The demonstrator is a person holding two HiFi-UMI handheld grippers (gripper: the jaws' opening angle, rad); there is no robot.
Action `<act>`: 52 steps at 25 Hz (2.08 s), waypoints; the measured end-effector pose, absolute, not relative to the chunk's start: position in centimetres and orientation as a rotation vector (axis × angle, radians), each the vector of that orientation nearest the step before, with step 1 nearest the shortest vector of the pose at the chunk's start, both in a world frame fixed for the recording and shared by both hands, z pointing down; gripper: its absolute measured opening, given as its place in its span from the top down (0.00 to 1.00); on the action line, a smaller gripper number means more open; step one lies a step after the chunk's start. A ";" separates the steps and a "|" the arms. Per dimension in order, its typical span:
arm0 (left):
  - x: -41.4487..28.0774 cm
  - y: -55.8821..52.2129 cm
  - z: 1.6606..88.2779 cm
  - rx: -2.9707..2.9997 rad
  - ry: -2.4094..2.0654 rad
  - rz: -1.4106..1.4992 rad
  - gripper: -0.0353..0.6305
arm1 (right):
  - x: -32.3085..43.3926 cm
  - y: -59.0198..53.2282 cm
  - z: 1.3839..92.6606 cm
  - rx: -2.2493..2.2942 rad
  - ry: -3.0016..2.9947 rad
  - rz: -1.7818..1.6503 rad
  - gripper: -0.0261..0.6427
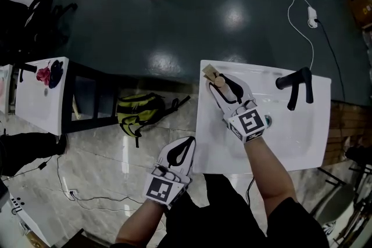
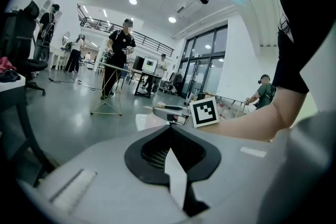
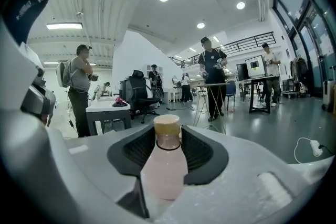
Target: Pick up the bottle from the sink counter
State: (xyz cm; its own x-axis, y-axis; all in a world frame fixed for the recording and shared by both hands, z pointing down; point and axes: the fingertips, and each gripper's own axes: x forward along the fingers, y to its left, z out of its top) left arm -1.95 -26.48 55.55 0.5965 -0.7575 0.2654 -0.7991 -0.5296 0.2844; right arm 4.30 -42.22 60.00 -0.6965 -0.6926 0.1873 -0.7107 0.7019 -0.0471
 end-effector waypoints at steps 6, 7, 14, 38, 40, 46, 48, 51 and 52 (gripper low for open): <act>-2.2 -26.4 56.1 2.439 -1.251 0.163 0.94 | 4.2 -42.4 59.9 1.151 -2.780 0.135 0.73; -2.1 -26.4 56.2 2.440 -1.250 0.164 0.94 | 4.2 -42.4 59.8 1.155 -2.785 0.132 0.73; -2.0 -26.3 56.6 2.434 -1.243 0.172 0.94 | 4.1 -42.4 59.6 1.156 -2.776 0.074 0.72; -3.2 -26.2 55.6 2.414 -1.265 0.174 0.94 | 4.1 -42.7 59.8 1.199 -2.718 0.115 0.75; -3.6 -26.0 55.5 2.408 -1.268 0.184 0.94 | 4.2 -42.6 59.7 1.216 -2.706 0.139 0.75; -3.9 -24.7 55.0 2.436 -1.253 0.174 0.94 | 4.6 -40.9 59.3 1.222 -2.681 0.185 0.75; -4.0 -24.7 54.6 2.448 -1.246 0.169 0.94 | 4.8 -40.2 59.0 1.227 -2.675 0.190 0.75; -4.1 -24.3 54.0 2.463 -1.235 0.160 0.94 | 5.0 -39.1 58.4 1.237 -2.670 0.192 0.75; -4.1 -24.2 53.8 2.469 -1.231 0.158 0.94 | 5.0 -38.7 58.1 1.240 -2.669 0.189 0.75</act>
State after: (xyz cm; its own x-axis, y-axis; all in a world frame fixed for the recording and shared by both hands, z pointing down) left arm -4.06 -24.18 53.82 0.6108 -0.7468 0.2631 -0.7890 -0.5467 0.2803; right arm 5.01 -38.74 58.14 -0.6311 -0.7417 0.2270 -0.7664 0.6415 -0.0346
